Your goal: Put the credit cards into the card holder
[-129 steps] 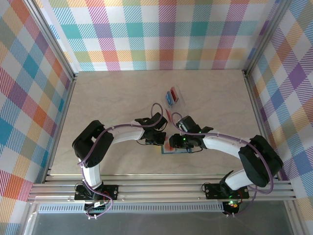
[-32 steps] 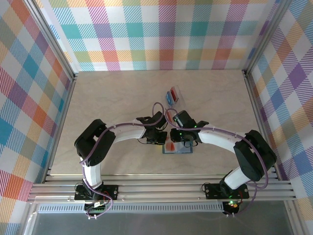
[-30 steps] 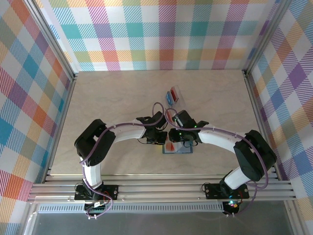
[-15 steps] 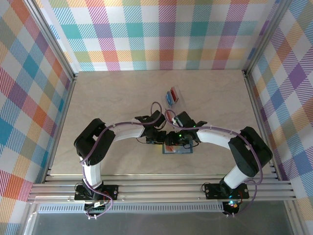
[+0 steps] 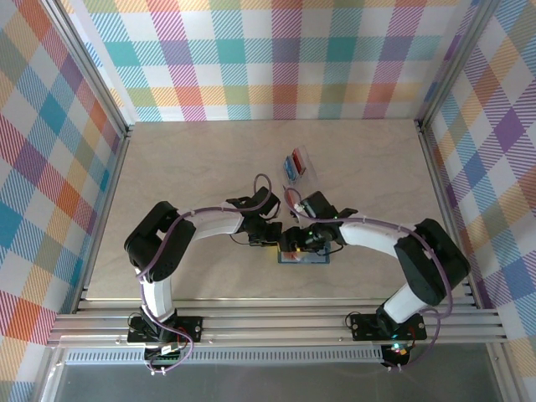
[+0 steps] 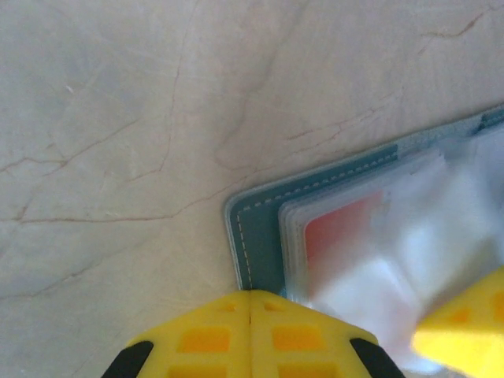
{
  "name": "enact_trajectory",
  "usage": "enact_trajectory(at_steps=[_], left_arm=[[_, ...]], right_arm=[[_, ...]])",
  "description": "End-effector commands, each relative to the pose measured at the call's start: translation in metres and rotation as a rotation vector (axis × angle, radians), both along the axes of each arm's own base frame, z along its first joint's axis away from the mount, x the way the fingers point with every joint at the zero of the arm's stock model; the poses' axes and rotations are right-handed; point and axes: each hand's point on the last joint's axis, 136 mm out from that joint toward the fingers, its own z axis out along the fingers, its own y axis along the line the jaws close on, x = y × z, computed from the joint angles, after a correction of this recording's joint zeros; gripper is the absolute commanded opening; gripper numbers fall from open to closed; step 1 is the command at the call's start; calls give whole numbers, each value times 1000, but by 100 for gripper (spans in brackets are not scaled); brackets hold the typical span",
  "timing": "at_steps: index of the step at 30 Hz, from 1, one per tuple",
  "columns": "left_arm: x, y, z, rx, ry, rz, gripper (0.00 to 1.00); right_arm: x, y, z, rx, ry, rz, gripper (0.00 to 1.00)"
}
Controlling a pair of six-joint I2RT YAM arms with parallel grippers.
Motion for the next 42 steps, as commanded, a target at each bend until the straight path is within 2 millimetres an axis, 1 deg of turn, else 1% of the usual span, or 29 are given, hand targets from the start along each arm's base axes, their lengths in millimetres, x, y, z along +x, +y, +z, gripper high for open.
enact_trajectory(at_steps=[1, 4, 9, 13, 16, 19, 23, 24, 27, 32, 42], left_arm=[[-31, 14, -53, 111, 111, -19, 7], [-31, 15, -54, 114, 113, -14, 7], [-31, 15, -54, 115, 112, -16, 7], [-31, 16, -53, 117, 109, -16, 7], [-30, 16, -54, 119, 109, -15, 7], [-30, 16, -54, 119, 109, -17, 7], [-30, 16, -55, 124, 108, -17, 7], [-30, 17, -56, 126, 109, -17, 7], [-30, 16, -56, 123, 112, -18, 7], [-30, 17, -56, 124, 112, -18, 6], [-30, 17, -57, 127, 113, -18, 6]], right_arm=[[-6, 25, 52, 165, -126, 115, 61], [-3, 17, 54, 130, -153, 95, 62], [4, -2, 45, 32, -171, 34, 63], [15, -30, 34, -112, -194, -60, 65], [16, -46, 24, -173, -181, -108, 67], [16, -59, 16, -216, -172, -144, 70], [18, -73, 13, -260, -188, -189, 75], [18, -76, 13, -265, -189, -194, 77], [18, -81, 5, -283, -162, -205, 78], [15, -79, -8, -291, -108, -194, 80], [9, -74, -21, -284, -53, -170, 81]])
